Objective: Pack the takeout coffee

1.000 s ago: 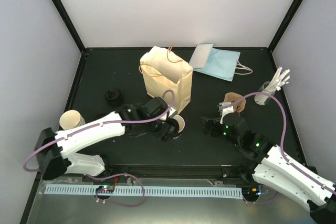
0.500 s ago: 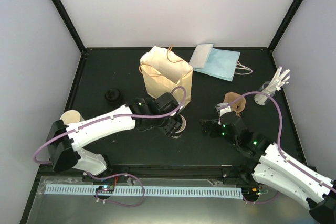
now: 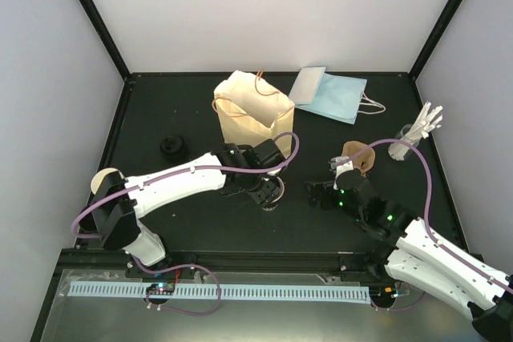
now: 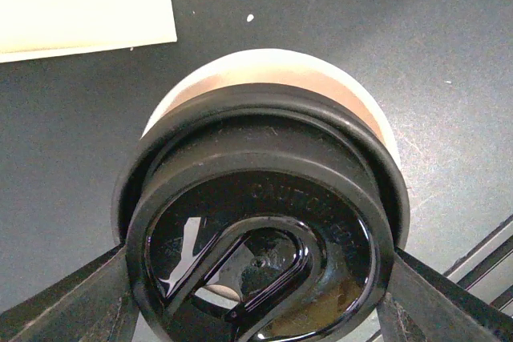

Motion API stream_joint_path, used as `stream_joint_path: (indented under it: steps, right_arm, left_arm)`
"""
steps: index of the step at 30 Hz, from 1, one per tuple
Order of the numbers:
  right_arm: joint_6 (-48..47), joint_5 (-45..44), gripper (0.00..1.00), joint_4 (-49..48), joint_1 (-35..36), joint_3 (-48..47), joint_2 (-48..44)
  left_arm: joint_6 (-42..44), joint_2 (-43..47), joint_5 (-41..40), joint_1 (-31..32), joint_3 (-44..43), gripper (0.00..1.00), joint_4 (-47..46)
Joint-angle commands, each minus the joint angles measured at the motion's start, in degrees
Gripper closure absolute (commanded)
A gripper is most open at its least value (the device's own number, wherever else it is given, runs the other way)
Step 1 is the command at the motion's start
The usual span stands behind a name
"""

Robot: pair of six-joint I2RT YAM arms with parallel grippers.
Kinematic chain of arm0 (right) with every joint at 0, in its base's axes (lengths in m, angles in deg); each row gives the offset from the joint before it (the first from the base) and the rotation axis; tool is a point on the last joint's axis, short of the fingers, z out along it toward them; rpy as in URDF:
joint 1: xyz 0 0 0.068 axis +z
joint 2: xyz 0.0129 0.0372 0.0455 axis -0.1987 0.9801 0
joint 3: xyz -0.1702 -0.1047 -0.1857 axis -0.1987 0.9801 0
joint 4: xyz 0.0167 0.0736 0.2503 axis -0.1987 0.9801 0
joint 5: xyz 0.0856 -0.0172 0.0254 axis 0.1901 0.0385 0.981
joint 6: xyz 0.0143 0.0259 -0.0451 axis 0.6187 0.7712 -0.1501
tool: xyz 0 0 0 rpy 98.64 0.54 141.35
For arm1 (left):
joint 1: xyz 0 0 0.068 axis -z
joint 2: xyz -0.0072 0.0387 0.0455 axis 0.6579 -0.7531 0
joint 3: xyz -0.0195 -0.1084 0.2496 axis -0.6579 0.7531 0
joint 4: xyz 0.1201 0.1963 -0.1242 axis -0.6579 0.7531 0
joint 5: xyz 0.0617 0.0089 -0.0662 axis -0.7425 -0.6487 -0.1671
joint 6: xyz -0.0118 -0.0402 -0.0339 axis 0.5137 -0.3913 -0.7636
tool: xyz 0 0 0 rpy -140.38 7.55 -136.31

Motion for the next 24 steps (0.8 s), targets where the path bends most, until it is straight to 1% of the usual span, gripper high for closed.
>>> stream_joint_path:
  steps: [1,15,24]
  right_arm:
    - [-0.1,-0.5,0.00,-0.1,-0.3,-1.4,-0.3]
    - [-0.1,-0.6,0.00,0.0,-0.3,-1.2,-0.1]
    - [-0.1,-0.7,0.00,-0.1,-0.3,-1.0,0.3]
  left_arm:
    - [0.9,-1.6,-0.8,0.2,-3.5,0.22,1.7]
    - [1.5,-5.5,-1.2,0.2,-8.6,0.23,5.8]
    - [2.4,-8.2,-0.3,0.2,-10.0,0.22,7.5]
